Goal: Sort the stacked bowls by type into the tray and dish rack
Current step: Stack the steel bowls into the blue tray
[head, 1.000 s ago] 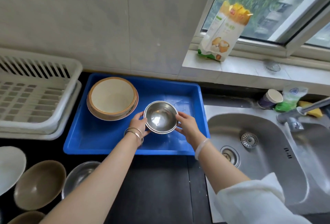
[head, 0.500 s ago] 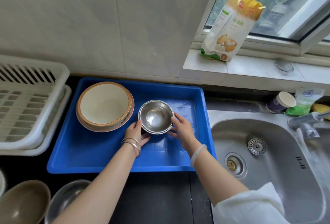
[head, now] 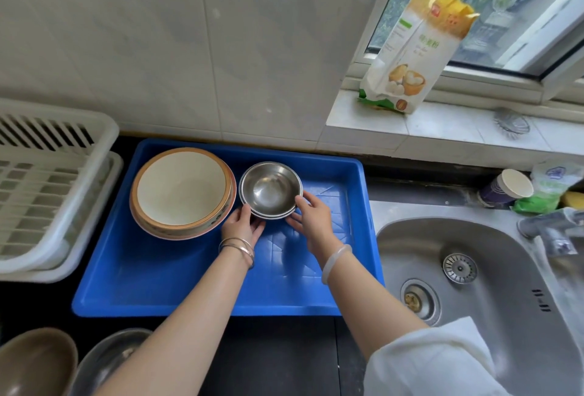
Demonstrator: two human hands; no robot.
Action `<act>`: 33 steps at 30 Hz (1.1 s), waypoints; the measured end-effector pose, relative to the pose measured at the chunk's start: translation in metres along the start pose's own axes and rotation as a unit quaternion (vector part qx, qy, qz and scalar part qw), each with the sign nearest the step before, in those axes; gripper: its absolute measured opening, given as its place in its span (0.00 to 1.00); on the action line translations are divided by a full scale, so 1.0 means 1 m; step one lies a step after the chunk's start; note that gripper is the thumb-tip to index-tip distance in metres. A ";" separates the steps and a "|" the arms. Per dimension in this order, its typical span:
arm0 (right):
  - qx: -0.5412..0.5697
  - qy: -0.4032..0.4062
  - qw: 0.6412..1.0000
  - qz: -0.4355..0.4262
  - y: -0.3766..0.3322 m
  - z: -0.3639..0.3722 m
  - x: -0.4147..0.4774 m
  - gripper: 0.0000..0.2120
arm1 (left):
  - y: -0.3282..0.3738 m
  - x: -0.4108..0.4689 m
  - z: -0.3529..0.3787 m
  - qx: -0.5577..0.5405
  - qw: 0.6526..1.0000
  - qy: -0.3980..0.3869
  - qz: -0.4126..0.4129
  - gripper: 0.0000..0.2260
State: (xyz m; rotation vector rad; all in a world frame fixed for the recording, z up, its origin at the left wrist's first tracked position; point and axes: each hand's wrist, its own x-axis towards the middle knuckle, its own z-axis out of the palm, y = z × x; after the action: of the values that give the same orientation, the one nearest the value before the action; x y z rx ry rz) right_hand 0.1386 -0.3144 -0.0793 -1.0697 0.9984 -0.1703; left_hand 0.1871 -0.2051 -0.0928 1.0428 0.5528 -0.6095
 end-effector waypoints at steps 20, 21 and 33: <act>-0.057 0.003 0.998 -0.013 0.002 -0.006 -0.014 0.10 | 0.001 -0.012 -0.003 0.050 0.998 0.021 0.018 0.18; -0.068 0.001 0.997 -0.021 0.003 -0.009 -0.020 0.10 | 0.000 -0.016 -0.006 0.070 0.997 0.018 0.022 0.18; -0.239 -0.146 0.957 -0.070 0.029 -0.022 -0.138 0.10 | 0.010 -0.123 -0.092 0.429 0.882 0.062 0.187 0.08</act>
State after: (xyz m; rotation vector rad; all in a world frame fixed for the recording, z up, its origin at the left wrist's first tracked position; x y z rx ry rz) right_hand 0.0331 -0.2370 -0.0220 -1.5590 0.7083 0.1228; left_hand 0.0945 -0.0935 -0.0403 1.9861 0.1516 -0.4346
